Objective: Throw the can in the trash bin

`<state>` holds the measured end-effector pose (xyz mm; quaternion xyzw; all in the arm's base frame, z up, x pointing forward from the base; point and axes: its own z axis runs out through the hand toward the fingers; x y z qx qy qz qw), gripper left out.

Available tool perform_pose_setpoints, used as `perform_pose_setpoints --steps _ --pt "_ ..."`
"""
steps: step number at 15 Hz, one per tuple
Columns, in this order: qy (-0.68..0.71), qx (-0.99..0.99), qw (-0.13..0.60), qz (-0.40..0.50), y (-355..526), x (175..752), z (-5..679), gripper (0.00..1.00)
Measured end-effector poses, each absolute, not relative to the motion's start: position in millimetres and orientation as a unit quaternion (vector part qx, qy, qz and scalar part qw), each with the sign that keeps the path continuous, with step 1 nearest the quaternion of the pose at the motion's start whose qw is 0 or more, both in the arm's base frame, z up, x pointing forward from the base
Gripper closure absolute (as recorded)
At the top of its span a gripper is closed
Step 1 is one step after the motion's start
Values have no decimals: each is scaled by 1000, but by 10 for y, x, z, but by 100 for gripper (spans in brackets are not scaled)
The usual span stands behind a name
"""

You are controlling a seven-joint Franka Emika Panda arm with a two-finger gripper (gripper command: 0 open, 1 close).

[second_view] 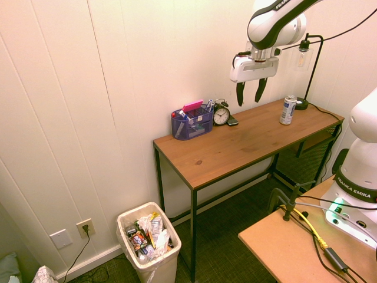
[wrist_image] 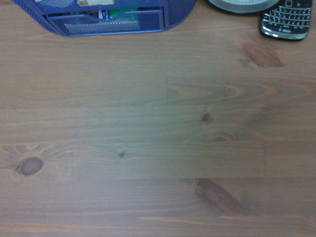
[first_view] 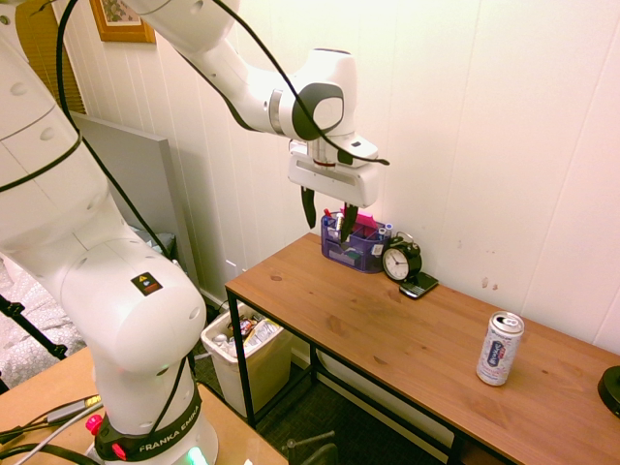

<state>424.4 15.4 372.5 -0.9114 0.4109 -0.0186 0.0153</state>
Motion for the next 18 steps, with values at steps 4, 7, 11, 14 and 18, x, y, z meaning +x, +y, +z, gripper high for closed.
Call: perform_pose_setpoints --steps 4,7,11,14,18 --pt "436 -899 18 -22 -164 4271 3716 0" --pt "488 -872 29 -15 -895 4361 3658 0" --pt "550 -834 39 -6 -1922 4699 3328 0" --pt "591 -805 43 10 -2674 4824 2949 0" --pt "636 -770 48 16 -3533 4601 2829 0"
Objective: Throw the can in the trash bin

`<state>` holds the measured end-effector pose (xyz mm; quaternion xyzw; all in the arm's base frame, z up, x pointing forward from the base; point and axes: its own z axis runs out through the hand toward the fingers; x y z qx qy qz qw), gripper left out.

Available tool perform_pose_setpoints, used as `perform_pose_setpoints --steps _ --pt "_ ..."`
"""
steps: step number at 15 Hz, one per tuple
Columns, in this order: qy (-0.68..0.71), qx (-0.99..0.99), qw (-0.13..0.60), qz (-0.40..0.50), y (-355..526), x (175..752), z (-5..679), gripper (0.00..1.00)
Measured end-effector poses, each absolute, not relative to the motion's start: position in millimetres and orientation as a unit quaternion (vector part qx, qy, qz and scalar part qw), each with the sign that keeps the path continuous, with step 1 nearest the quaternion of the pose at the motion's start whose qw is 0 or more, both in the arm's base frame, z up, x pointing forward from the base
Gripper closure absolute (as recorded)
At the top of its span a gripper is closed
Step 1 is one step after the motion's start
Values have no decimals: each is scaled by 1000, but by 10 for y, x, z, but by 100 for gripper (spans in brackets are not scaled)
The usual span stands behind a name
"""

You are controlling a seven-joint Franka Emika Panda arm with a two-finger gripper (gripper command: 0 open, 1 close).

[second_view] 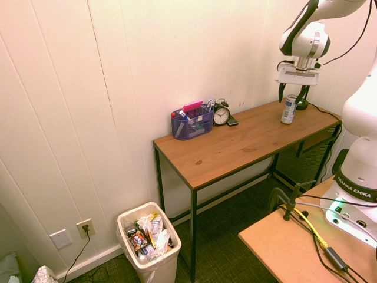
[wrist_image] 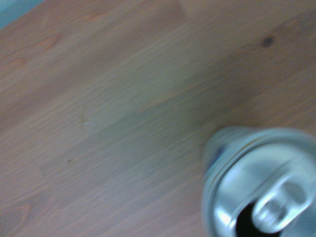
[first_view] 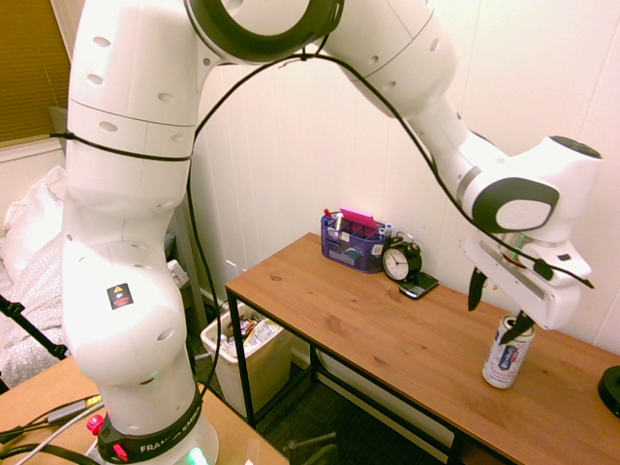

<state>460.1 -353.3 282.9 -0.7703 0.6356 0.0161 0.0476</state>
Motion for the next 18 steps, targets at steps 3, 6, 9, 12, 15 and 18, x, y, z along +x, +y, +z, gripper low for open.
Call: perform_pose_setpoints --steps 3,6,9,12,15,18 --pt "647 -760 53 16 -3732 4570 2777 0" --pt "647 -761 49 23 -3734 4626 2621 100" --pt "649 -759 48 9 -3779 4700 2616 100" --pt "648 -760 47 3 -3779 4720 2623 100" --pt "641 -766 47 2 -3689 4794 2622 100" --pt "636 -771 46 -2 -3614 4861 2632 100"
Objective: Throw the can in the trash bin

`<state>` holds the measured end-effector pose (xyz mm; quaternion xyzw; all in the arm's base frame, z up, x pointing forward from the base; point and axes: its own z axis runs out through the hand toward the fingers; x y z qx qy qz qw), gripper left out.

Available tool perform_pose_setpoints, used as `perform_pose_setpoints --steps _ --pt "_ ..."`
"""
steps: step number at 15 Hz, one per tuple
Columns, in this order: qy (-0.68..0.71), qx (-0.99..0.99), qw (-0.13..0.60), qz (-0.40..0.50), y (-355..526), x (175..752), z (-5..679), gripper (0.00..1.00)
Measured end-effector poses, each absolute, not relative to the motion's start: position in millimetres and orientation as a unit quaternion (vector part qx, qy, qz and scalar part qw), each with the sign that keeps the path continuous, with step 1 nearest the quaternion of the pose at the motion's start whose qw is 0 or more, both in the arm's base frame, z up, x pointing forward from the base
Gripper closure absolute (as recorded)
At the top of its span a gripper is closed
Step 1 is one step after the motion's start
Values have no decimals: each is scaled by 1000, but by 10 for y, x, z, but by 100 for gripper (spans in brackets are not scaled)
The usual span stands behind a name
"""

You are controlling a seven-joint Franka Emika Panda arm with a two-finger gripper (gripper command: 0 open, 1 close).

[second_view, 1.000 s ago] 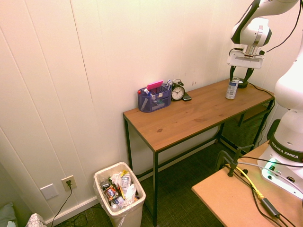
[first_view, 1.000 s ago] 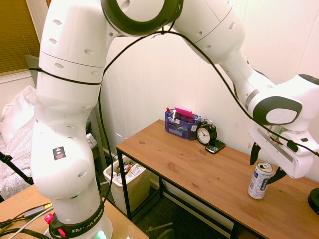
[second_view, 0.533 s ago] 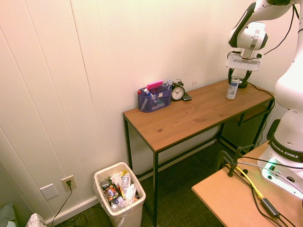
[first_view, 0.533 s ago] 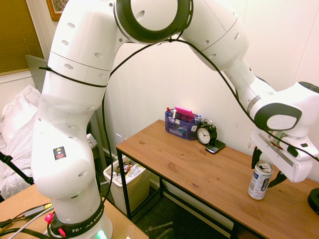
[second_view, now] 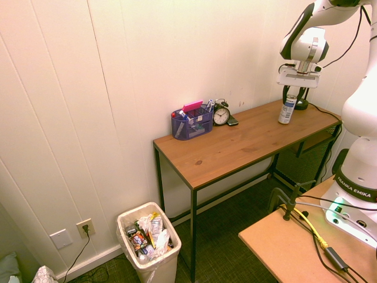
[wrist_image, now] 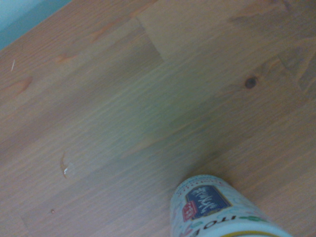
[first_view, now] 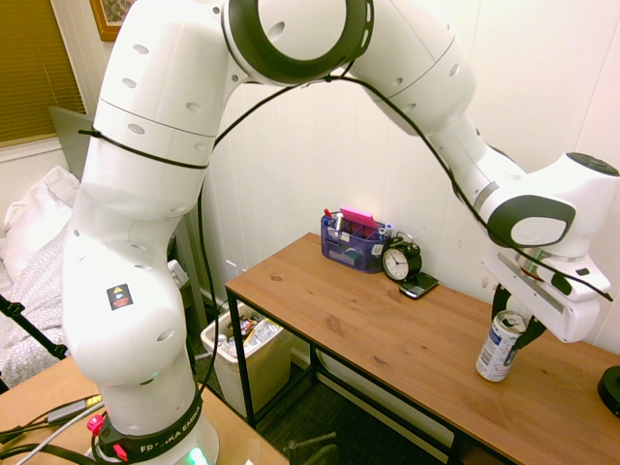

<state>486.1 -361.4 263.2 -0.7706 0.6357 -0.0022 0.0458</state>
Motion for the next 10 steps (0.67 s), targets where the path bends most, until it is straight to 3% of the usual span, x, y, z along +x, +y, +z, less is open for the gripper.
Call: perform_pose_setpoints --steps 5,10 --pt "612 -790 34 -23 -3284 4978 2938 100" --pt "552 -832 7 -61 -1792 5088 3849 100"
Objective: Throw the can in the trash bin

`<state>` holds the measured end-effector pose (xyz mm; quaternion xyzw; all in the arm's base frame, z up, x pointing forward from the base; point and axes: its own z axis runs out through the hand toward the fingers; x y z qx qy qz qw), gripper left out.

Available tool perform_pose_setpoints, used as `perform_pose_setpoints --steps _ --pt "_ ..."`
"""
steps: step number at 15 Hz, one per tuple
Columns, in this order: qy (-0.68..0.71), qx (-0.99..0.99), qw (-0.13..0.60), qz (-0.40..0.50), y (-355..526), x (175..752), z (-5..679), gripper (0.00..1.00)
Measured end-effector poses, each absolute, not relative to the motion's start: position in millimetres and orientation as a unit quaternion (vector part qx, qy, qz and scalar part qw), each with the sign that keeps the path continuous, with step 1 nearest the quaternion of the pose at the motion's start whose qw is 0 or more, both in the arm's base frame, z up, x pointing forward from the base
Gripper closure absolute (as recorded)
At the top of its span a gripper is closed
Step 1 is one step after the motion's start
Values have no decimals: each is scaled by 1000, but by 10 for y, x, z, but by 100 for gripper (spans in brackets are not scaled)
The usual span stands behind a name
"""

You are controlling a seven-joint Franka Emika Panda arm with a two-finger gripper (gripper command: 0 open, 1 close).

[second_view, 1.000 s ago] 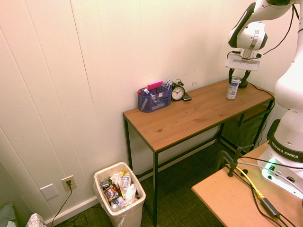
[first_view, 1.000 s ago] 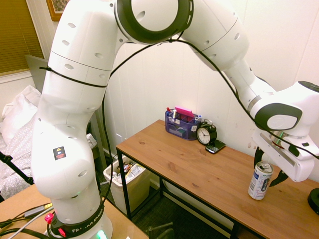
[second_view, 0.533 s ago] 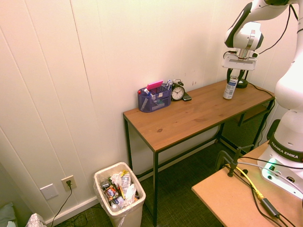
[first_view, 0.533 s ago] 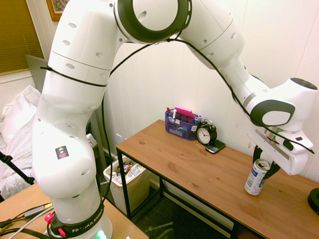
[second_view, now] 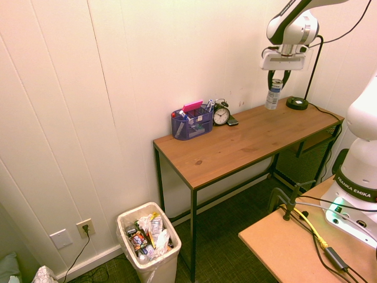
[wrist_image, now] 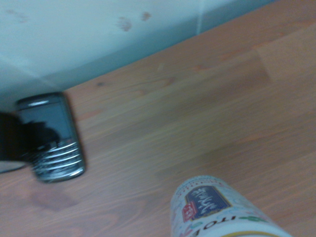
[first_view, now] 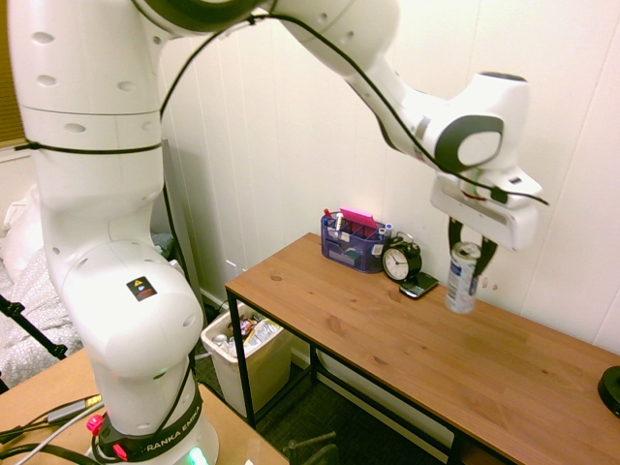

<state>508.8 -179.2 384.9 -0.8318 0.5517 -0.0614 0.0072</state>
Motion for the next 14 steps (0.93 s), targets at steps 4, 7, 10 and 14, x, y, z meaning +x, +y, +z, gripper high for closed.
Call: perform_pose_setpoints --steps 4,7,10,14 --pt "499 -864 -7 -66 -176 4992 4241 100" --pt "449 -891 -5 -61 1035 4944 4205 100" --pt "398 -917 11 -35 2090 4996 4125 100" --pt "353 -935 23 0 3052 5223 3757 100"
